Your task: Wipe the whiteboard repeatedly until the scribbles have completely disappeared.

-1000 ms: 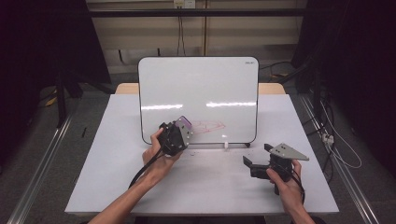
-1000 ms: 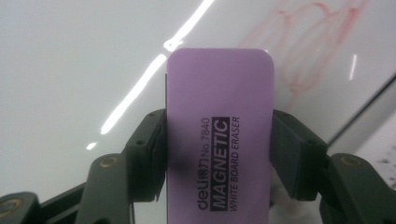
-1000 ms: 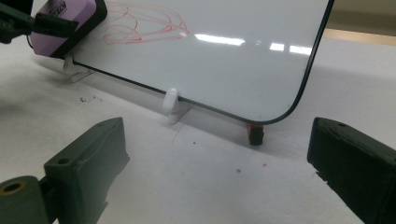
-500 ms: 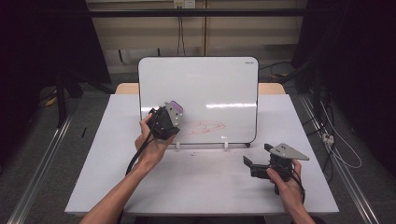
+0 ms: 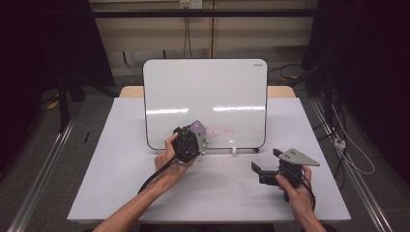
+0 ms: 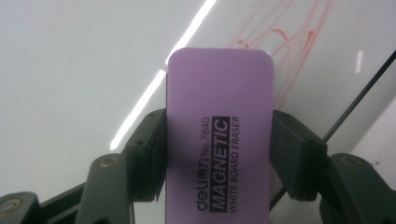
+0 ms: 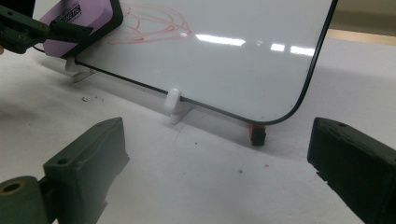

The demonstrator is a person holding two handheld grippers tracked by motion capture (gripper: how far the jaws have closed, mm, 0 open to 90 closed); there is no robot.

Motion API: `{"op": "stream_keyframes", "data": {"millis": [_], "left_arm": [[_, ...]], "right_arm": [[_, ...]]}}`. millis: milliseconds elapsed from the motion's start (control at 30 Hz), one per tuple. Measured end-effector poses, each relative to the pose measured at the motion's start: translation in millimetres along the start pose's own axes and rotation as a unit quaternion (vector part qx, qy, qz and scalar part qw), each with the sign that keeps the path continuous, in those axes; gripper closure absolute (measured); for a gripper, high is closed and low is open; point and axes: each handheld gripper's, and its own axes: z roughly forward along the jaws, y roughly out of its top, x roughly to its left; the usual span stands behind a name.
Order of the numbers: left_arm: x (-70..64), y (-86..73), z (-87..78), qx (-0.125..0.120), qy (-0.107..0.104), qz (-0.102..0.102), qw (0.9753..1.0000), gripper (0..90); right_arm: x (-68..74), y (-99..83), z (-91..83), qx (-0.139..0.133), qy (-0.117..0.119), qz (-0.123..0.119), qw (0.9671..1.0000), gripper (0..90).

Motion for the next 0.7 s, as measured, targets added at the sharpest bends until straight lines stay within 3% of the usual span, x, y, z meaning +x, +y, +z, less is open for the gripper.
{"op": "stream_keyframes", "data": {"millis": [67, 300, 367, 467, 533, 700], "left_arm": [[6.5, 1.0, 0.2, 0.004, -0.007, -0.008, 0.9999, 41.5], [43.2, 15.7, 4.4, -0.002, 0.007, -0.045, 0.9990, 41.5], [48.4, 17.7, 5.6, -0.002, 0.006, -0.058, 0.9983, 41.5], [42.3, 18.2, 5.2, -0.002, 0.015, -0.045, 0.9989, 41.5], [34.8, 18.6, 6.2, -0.005, 0.005, -0.046, 0.9989, 41.5], [7.3, 21.3, 7.2, -0.005, -0.007, -0.018, 0.9998, 41.5]], "right_arm": [[0.1, 0.0, -0.1, 0.000, 0.000, 0.000, 1.0000, 4.3], [-0.3, -0.2, -0.1, 0.000, -0.001, 0.002, 1.0000, 4.3], [-0.6, -0.4, -0.4, 0.000, -0.001, 0.002, 1.0000, 4.3], [-0.6, -0.3, -0.7, -0.001, -0.002, 0.000, 1.0000, 4.3], [-0.7, -0.3, -0.8, 0.000, -0.002, 0.000, 1.0000, 4.3], [0.8, 0.1, -0.4, 0.000, 0.000, -0.001, 1.0000, 4.3]]}}
